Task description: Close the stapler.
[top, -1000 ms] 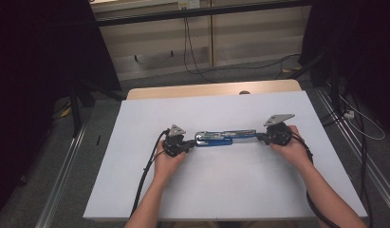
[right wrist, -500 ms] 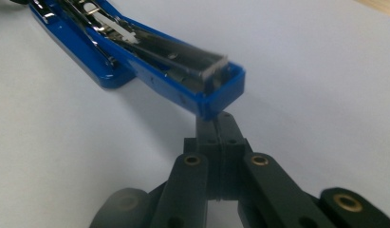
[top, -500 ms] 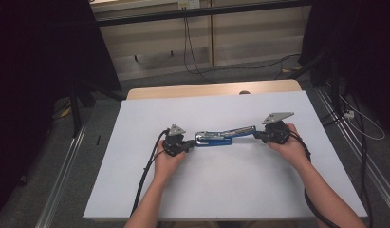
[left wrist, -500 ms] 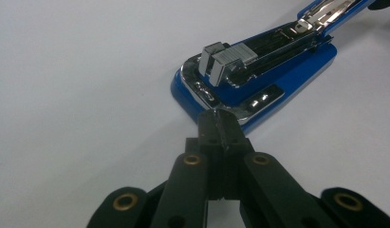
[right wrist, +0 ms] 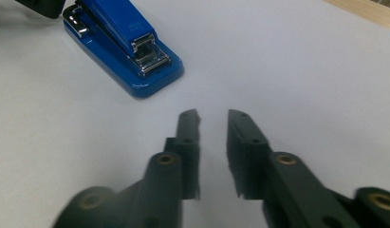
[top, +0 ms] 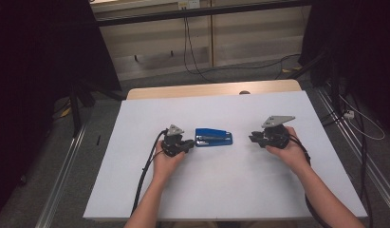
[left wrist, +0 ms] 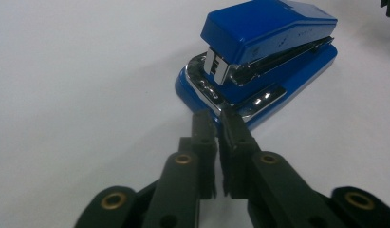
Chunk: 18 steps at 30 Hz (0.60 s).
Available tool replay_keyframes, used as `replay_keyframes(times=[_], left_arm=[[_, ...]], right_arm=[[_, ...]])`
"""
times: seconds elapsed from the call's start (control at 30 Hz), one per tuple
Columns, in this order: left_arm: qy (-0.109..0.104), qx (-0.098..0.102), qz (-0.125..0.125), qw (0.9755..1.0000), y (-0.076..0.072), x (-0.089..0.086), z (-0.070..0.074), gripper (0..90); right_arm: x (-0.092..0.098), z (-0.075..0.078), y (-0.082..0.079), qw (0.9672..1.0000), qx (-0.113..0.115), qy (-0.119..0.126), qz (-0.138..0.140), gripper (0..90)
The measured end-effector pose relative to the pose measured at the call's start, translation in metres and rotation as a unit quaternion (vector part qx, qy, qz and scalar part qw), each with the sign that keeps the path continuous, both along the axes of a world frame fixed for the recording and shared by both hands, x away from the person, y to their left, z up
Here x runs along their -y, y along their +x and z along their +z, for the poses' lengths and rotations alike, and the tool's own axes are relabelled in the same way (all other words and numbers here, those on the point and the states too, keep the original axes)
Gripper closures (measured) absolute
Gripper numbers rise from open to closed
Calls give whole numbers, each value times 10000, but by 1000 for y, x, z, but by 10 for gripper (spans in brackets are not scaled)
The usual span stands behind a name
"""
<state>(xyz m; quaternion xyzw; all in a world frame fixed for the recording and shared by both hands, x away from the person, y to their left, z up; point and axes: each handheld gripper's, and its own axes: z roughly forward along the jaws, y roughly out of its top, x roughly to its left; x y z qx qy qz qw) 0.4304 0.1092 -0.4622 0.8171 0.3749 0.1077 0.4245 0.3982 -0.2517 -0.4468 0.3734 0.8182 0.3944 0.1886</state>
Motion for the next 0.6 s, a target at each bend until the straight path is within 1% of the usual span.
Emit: replay_keyframes(times=[0.07,0.1,0.13,0.17,0.2,0.27,0.3,0.33,0.4,0.47,0.5,0.53,0.6], left_arm=[[-56,3,6,10000,-1,-2,3,723],[-56,-27,64,10000,-2,-3,5,660],[-66,-16,56,10000,-4,-5,7,600],[-114,21,13,9999,-5,-7,9,577],[-146,29,2,9999,-7,-9,11,539],[-153,-17,59,9999,-12,-13,16,421],[-196,3,6,9998,-14,-16,17,409],[-314,13,0,9995,-16,-17,17,403],[-319,15,7,9995,-21,-21,19,336],[-308,45,-38,9995,-25,-26,22,294],[-417,44,-23,9991,-28,-28,24,276],[-430,21,-45,9991,-30,-31,25,256],[-434,85,-29,9990,-35,-36,28,225]], right_arm=[[0,-1,-5,10000,19,82,-9,669],[0,-1,-8,9999,9,129,-44,624],[1,-1,-11,9998,14,178,-90,592],[1,-1,-14,9997,21,221,-101,569],[1,0,-17,9996,42,245,-107,538],[2,1,-24,9995,91,235,-211,484],[3,2,-29,9991,98,345,-210,467],[3,3,-32,9989,113,407,-220,442],[2,5,-40,9987,125,445,-230,395],[1,5,-46,9985,116,493,-188,369],[1,5,-49,9985,127,497,-192,341],[1,5,-53,9984,137,513,-211,326],[1,5,-60,9979,134,594,-212,312]])
